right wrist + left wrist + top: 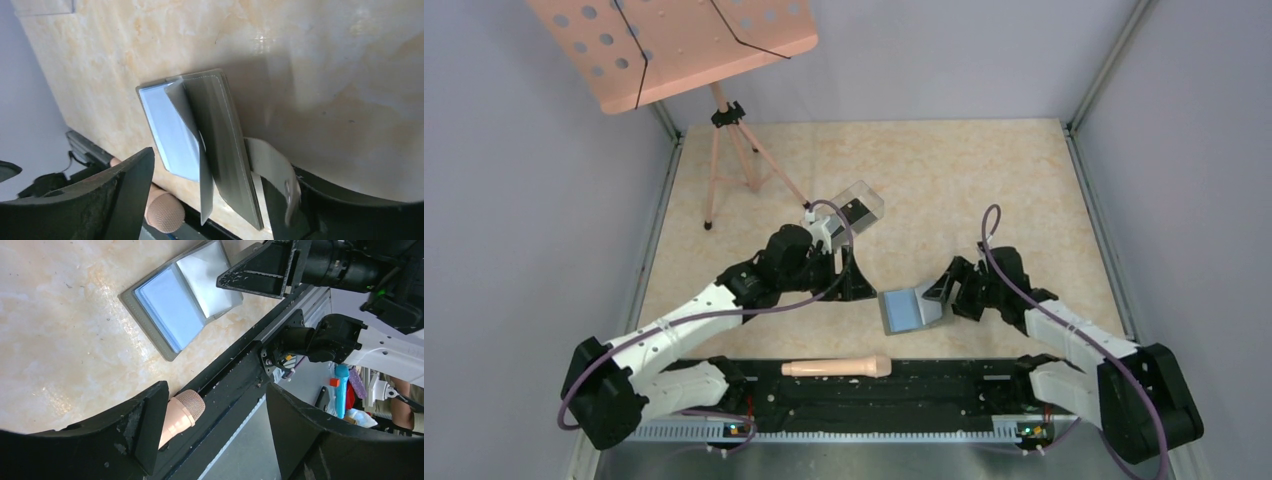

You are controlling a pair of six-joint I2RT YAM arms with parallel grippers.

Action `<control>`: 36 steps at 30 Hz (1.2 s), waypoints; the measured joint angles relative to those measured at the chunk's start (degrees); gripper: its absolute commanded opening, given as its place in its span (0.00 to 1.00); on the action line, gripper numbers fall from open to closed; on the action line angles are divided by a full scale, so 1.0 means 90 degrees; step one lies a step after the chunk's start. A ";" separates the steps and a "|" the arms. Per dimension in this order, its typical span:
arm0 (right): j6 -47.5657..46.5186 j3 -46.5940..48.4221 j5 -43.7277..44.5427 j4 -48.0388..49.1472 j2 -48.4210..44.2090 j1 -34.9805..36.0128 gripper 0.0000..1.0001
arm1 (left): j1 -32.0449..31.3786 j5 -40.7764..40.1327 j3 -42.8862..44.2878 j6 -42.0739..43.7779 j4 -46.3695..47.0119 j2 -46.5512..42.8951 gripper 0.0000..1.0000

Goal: Put the credit cards into the card holder
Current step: Place the card holder at the center of the board, then move the storage box to the center of the board.

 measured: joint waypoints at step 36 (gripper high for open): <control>-0.1902 0.2463 0.0362 -0.2691 0.0901 0.0634 0.08 | -0.0595 -0.0199 0.0952 -0.0478 -0.0243 0.3138 0.55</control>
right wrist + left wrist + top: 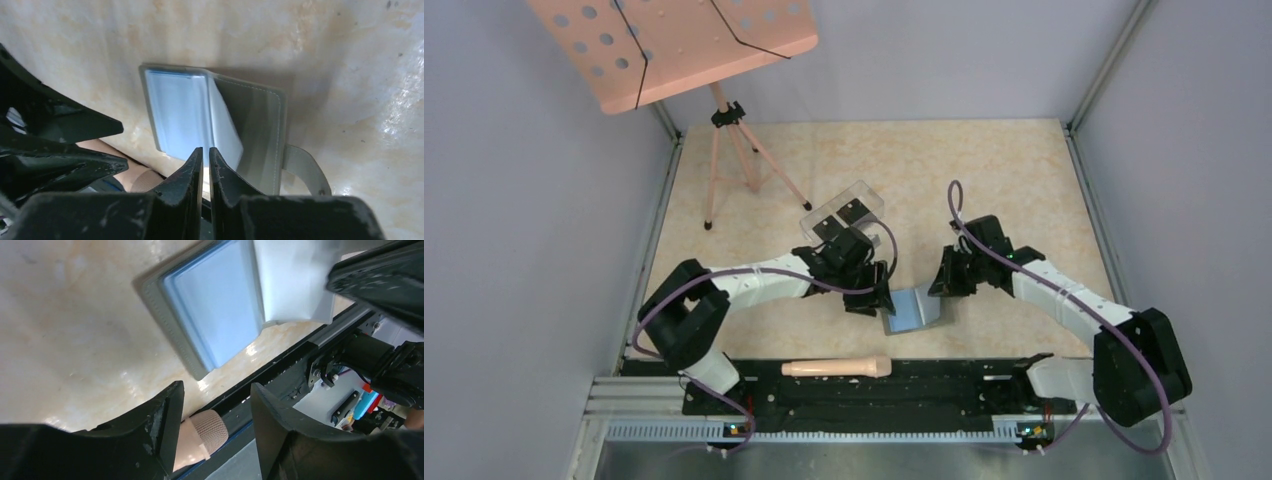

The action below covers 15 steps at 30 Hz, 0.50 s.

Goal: Put the credit cards into the card holder
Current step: Move the storage box to the center of the board.

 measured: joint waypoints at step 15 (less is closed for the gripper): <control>-0.0114 -0.1001 0.0061 0.0406 0.0425 0.0000 0.05 | -0.0284 -0.0457 0.1086 -0.0041 -0.0279 0.1472 0.40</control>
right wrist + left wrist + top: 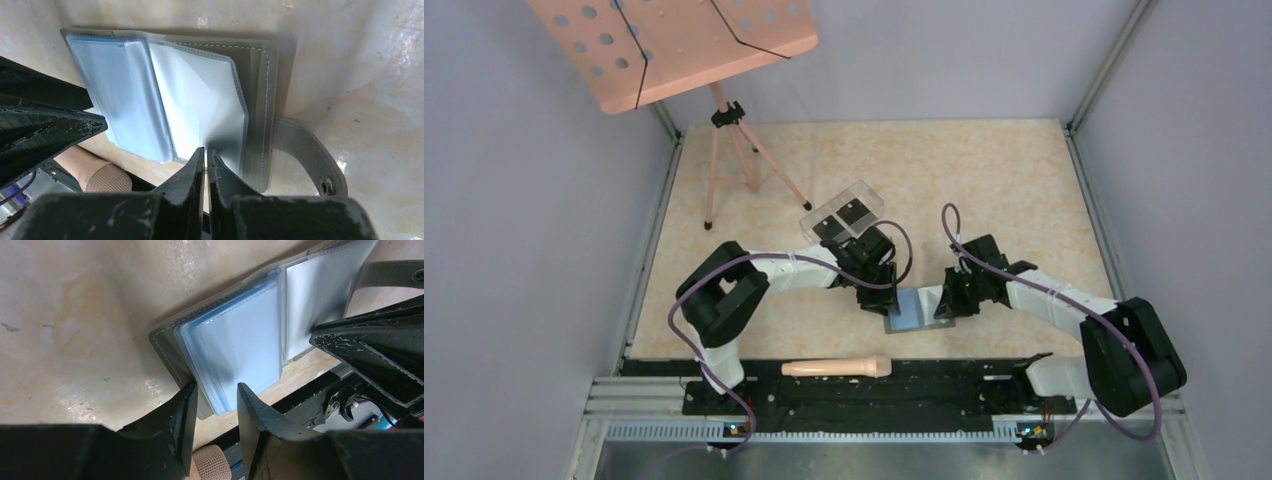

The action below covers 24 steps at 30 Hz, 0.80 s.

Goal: Put the credit cards into the card holder
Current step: Move the storage box to the center of the board.

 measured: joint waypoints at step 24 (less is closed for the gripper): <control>0.0447 0.0804 -0.0950 -0.0019 -0.0389 0.0000 0.18 | 0.1192 -0.0372 0.0022 0.0189 0.0056 -0.2004 0.57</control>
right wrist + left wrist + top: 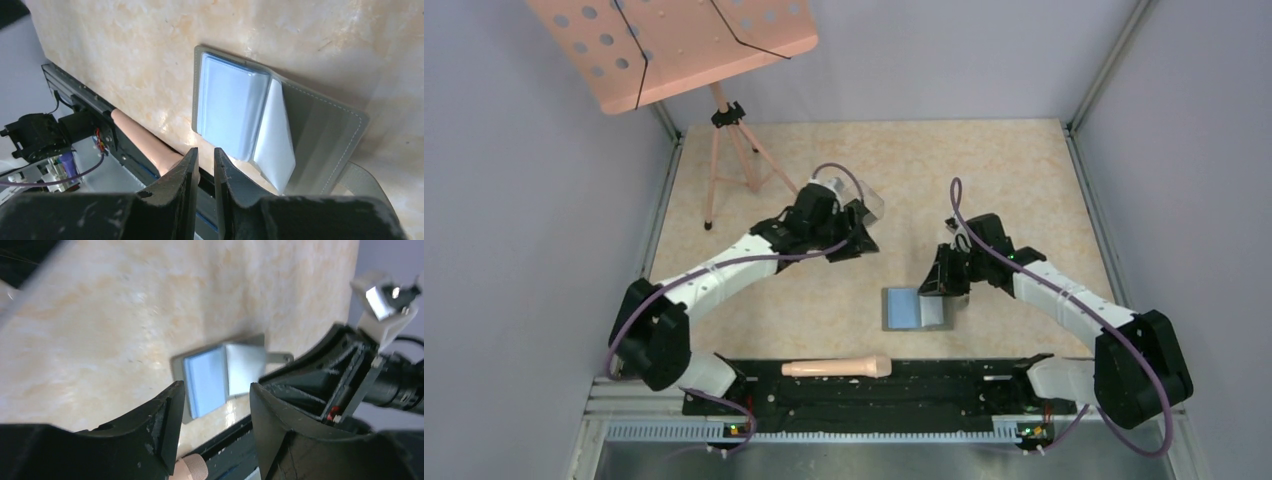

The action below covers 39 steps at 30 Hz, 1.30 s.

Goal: Put the credit cards into the card holder
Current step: Move the storage box to the center of the board.

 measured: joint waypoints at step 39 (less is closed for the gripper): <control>0.0027 0.1037 -0.0583 -0.0185 0.0522 -0.0124 0.26 | 0.2348 -0.1066 0.1226 0.0665 -0.1753 0.2191 0.15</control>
